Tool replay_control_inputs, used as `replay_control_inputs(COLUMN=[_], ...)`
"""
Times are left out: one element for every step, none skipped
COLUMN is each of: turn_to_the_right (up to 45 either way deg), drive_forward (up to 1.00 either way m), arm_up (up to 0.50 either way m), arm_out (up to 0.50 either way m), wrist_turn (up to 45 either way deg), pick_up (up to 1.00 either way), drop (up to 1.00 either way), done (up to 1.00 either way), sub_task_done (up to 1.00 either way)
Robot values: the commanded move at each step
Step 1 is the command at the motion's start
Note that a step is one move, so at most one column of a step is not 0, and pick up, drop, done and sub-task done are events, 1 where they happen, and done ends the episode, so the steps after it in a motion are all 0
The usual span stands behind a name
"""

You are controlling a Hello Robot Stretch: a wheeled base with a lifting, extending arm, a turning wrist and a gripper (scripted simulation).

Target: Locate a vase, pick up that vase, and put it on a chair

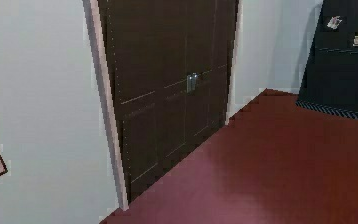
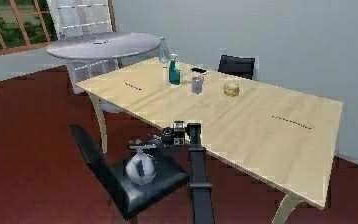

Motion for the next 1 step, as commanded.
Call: replay_control_inputs(turn_to_the_right=[0.0], drive_forward=[0.0], arm_up=[0.0], arm_out=[0.0], wrist_turn=[0.0], pick_up=[0.0], drop=[0.0], done=[1.0], sub_task_done=[0.0])
